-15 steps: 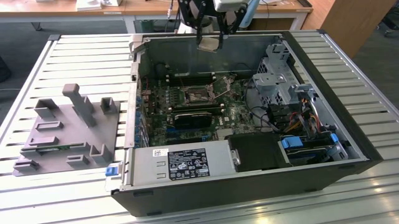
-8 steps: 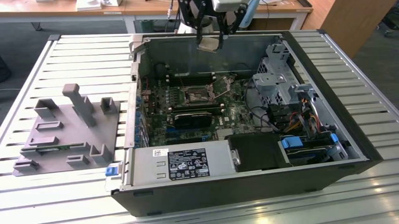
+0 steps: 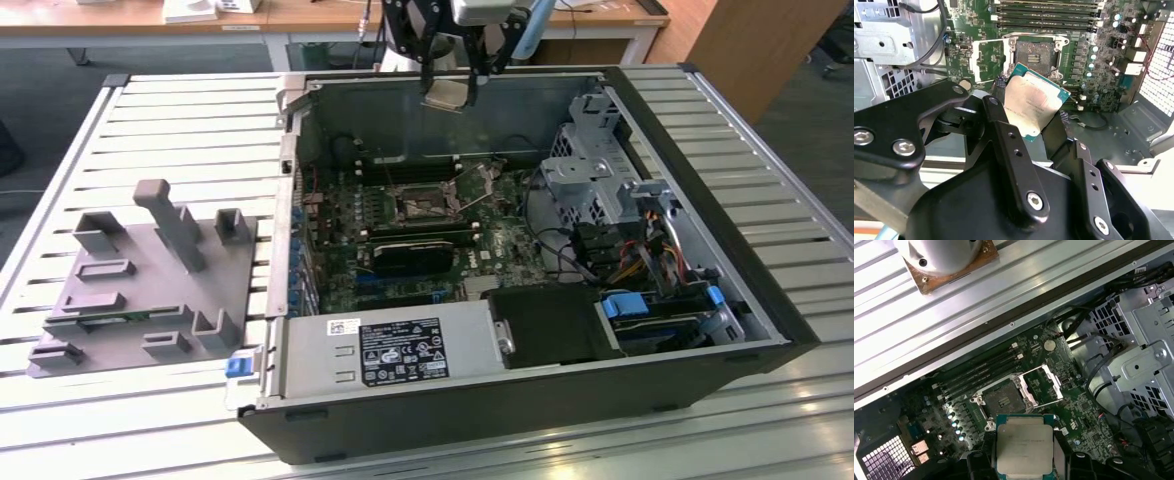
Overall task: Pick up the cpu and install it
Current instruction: 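Place the cpu into insertion slot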
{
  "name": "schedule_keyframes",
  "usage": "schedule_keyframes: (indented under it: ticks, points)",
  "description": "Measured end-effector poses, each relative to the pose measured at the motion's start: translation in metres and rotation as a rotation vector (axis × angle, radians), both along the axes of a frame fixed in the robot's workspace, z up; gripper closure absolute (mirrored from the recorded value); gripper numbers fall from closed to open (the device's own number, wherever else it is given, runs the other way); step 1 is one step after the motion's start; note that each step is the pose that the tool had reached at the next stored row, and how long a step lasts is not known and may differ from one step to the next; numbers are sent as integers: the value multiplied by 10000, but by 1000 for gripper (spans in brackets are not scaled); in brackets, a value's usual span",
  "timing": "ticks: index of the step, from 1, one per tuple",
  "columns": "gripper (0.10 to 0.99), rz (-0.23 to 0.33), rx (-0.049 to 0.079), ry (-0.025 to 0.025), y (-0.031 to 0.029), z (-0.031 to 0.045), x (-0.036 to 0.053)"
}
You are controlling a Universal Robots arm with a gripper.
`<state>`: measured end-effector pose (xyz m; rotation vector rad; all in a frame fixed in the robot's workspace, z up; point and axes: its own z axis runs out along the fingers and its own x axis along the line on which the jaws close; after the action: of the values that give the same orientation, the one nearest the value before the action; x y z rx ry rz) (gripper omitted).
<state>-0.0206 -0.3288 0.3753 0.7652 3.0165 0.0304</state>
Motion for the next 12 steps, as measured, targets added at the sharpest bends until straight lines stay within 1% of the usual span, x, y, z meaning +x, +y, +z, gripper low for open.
schedule_keyframes:
  ticks: [12]
  points:
    - [545, -400, 0, 0, 0, 0, 0]
